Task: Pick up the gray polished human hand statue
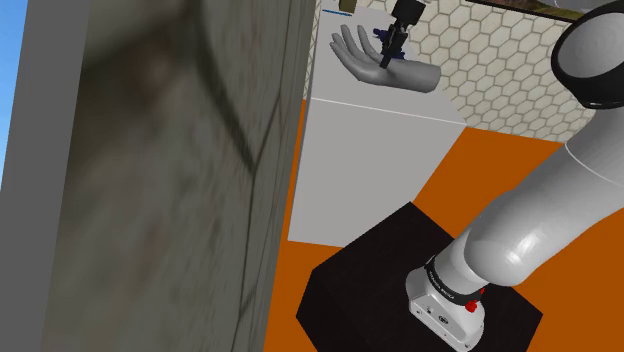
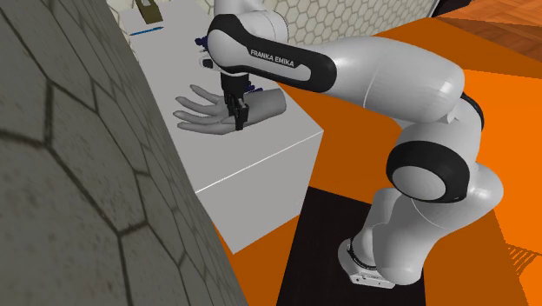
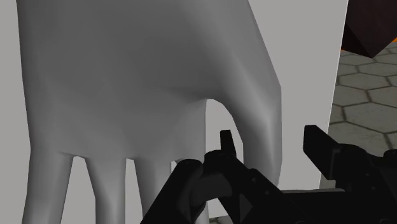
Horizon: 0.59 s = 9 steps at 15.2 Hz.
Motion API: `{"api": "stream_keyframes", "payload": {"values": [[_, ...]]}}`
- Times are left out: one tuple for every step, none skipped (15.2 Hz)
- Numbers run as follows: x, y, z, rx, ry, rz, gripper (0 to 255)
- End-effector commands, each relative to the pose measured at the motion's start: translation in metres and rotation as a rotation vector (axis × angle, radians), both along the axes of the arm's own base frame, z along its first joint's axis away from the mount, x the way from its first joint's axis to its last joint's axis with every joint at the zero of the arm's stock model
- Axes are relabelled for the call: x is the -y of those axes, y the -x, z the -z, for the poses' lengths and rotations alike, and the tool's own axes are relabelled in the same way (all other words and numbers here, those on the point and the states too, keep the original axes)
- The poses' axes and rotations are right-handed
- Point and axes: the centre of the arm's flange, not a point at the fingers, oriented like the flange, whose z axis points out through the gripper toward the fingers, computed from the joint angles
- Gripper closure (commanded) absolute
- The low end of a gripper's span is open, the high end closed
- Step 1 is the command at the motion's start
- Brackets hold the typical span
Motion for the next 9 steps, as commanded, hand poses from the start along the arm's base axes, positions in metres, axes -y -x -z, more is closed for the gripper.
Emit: {"api": "stream_keyframes", "payload": {"values": [[0.0, 0.0, 0.001, -0.005, -0.001, 0.0, 255], [0.0, 0.0, 0.002, -0.005, -0.001, 0.0, 255], [0.0, 0.0, -0.003, -0.005, -0.001, 0.0, 255], [0.0, 0.0, -0.008, -0.005, -0.001, 0.0, 255], [0.0, 0.0, -0.014, -0.005, -0.001, 0.0, 255], [0.0, 0.0, -0.019, -0.005, -0.001, 0.0, 255], [0.0, 0.0, -0.024, -0.005, -0.001, 0.0, 255], [0.0, 0.0, -0.03, -0.005, -0.001, 0.0, 255], [0.0, 0.0, -0.035, -0.005, -0.001, 0.0, 255]]}}
